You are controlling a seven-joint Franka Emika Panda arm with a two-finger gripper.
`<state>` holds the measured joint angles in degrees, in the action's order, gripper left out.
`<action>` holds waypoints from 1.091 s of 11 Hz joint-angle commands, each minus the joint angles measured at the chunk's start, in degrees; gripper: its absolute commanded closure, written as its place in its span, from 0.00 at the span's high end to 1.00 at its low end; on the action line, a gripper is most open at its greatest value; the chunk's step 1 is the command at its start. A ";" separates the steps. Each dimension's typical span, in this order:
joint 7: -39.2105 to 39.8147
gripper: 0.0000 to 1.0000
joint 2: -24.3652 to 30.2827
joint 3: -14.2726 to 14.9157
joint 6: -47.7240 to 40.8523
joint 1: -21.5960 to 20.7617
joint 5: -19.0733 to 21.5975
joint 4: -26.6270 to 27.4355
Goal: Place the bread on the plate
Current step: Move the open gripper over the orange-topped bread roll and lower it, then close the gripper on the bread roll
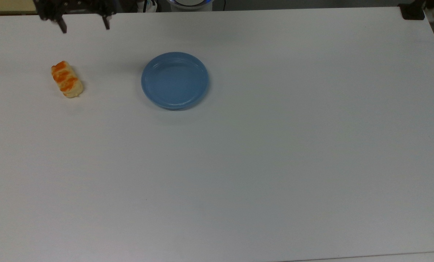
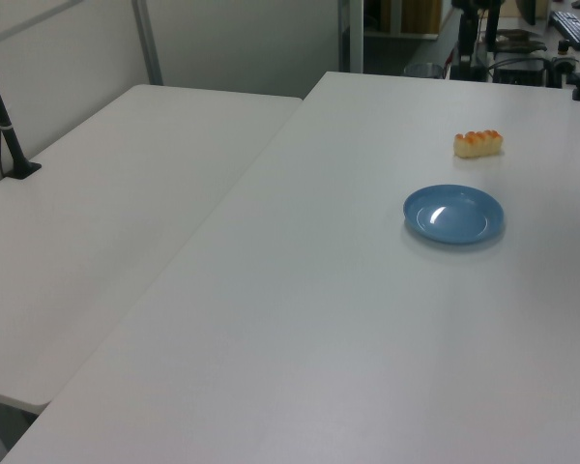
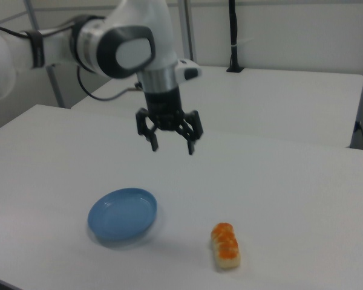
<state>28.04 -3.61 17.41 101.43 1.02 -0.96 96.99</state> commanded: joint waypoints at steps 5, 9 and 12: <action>15.62 1.00 -11.05 2.54 15.99 1.96 -3.42 7.33; 16.26 1.00 -15.98 2.54 23.80 3.46 -7.28 10.05; 15.65 0.85 -18.88 2.54 25.82 3.55 -8.18 11.02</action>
<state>43.25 -21.54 19.62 124.23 4.85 -8.14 106.31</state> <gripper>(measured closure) 0.040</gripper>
